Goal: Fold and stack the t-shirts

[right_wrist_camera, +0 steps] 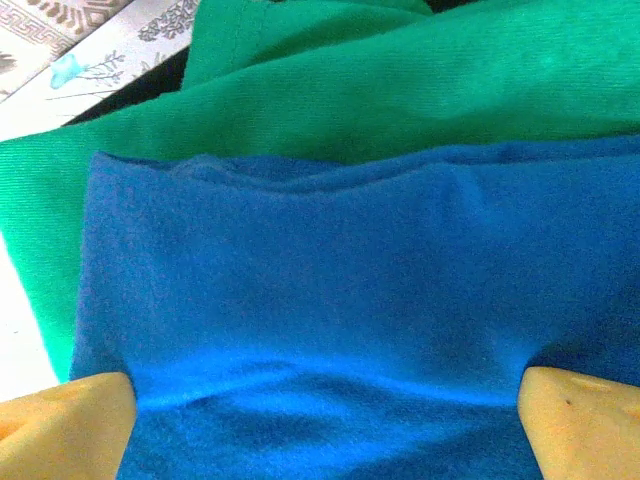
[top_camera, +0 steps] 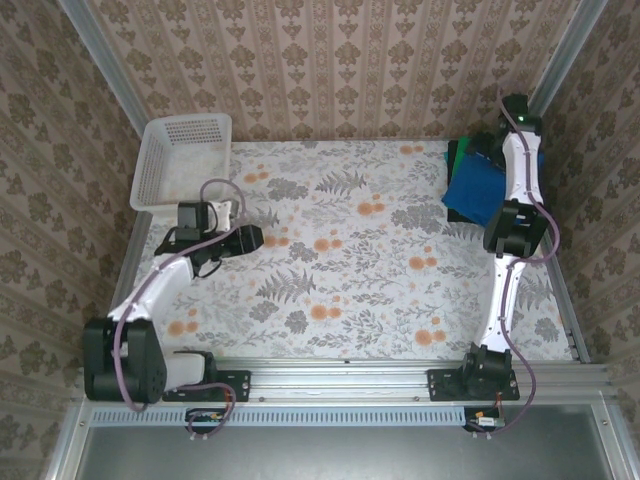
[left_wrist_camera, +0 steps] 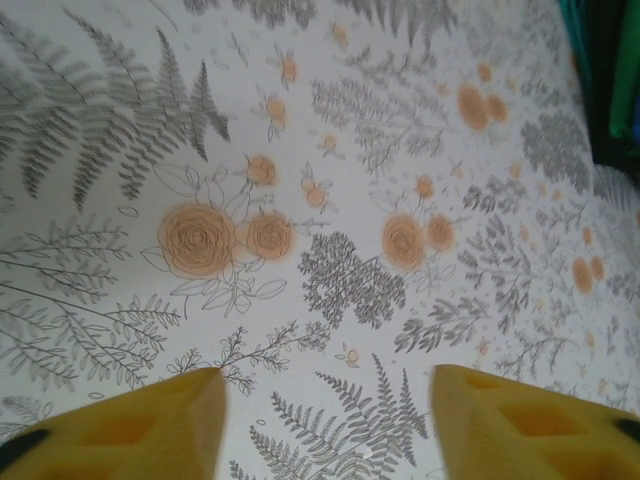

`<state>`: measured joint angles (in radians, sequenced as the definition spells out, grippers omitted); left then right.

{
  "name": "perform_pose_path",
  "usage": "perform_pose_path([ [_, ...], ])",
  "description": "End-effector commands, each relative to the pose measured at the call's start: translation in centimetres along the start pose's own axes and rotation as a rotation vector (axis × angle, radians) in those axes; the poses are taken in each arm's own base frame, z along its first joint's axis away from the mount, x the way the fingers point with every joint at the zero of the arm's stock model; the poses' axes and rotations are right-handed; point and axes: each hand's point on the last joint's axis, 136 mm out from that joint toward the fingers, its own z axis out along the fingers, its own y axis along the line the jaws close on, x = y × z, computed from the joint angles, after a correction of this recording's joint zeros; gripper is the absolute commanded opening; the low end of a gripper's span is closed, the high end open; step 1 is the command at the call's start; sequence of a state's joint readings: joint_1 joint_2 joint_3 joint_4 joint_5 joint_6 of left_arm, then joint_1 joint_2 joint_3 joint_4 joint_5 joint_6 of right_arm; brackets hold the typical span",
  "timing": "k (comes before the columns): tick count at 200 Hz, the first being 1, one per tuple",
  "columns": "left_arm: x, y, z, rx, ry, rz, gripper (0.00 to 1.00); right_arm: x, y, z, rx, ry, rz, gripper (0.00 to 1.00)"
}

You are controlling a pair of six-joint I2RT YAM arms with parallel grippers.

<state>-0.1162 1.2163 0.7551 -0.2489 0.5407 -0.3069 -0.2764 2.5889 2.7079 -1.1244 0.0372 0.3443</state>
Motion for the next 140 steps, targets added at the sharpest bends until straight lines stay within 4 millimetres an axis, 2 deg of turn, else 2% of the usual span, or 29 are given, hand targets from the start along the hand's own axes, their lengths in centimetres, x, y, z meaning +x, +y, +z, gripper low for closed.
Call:
perform_pose_path([
  [1,-0.3,0.2,-2.5,-0.077,-0.059,0.027,0.81,-1.7,1.0,-8.3,-0.072,-0.077,-0.008,1.0],
  [6,-0.5,0.2,-3.2,-0.1,-0.081,0.032,0.97,-1.8,1.2,-9.5,-0.081,-0.089,-0.01,1.0],
  [9,-0.5,0.3,-3.5,-0.115,-0.093,0.033,0.99,-1.9,1.3,-10.2,-0.087,-0.097,-0.013,1.0],
  [25,-0.9,0.8,-5.5,-0.19,-0.164,0.049,1.0,-1.3,2.3,-13.0,-0.109,-0.12,-0.049,1.0],
  [34,-1.0,1.8,-6.5,-0.259,-0.208,0.049,1.0,-0.3,2.8,-14.1,-0.104,-0.116,-0.076,1.0],
  [61,-0.7,5.2,-9.8,-0.484,-0.363,0.03,1.0,4.6,4.3,-15.2,-0.15,-0.129,-0.148,1.0],
  [62,-0.7,5.3,-10.0,-0.494,-0.37,0.027,1.0,4.3,4.7,-15.8,-0.162,-0.151,-0.151,1.0],
  [66,-0.5,6.0,-10.4,-0.53,-0.391,0.014,1.0,5.7,4.6,-15.4,-0.171,-0.144,-0.16,1.0],
  [68,-0.4,6.3,-10.5,-0.545,-0.398,0.006,1.0,5.0,5.0,-16.6,-0.193,-0.194,-0.163,1.0],
  [74,-0.1,7.1,-11.0,-0.591,-0.425,-0.006,1.0,7.0,5.0,-16.1,-0.202,-0.205,-0.18,1.0],
  [80,0.2,7.9,-11.3,-0.628,-0.44,-0.007,1.0,7.8,5.3,-17.2,-0.224,-0.281,-0.196,1.0],
  [85,0.2,8.2,-11.5,-0.649,-0.457,0.004,1.0,9.1,5.4,-17.1,-0.238,-0.332,-0.219,1.0],
  [91,0.6,8.9,-11.3,-0.669,-0.47,0.021,1.0,10.1,5.7,-18.4,-0.268,-0.429,-0.251,1.0],
  [97,0.8,9.5,-11.1,-0.691,-0.478,0.04,1.0,11.6,5.6,-18.6,-0.277,-0.5,-0.272,1.0],
  [99,0.9,9.8,-11.1,-0.7,-0.48,0.046,1.0,11.9,5.5,-19.4,-0.286,-0.535,-0.275,1.0],
  [104,1.1,10.4,-11.0,-0.728,-0.486,0.055,1.0,13.1,5.1,-19.5,-0.301,-0.582,-0.279,1.0],
  [105,1.2,10.5,-11.0,-0.733,-0.486,0.056,1.0,12.8,5.4,-20.4,-0.315,-0.611,-0.278,1.0],
  [115,1.5,11.8,-11.6,-0.805,-0.484,0.027,1.0,15.0,4.9,-20.0,-0.355,-0.653,-0.293,1.0],
  [124,1.3,12.3,-11.9,-0.844,-0.483,0.031,1.0,17.4,3.7,-18.4,-0.355,-0.653,-0.286,1.0],
  [140,0.5,11.7,-10.2,-0.801,-0.443,0.222,1.0,20.0,2.0,-16.0,-0.331,-0.63,-0.272,1.0],
])
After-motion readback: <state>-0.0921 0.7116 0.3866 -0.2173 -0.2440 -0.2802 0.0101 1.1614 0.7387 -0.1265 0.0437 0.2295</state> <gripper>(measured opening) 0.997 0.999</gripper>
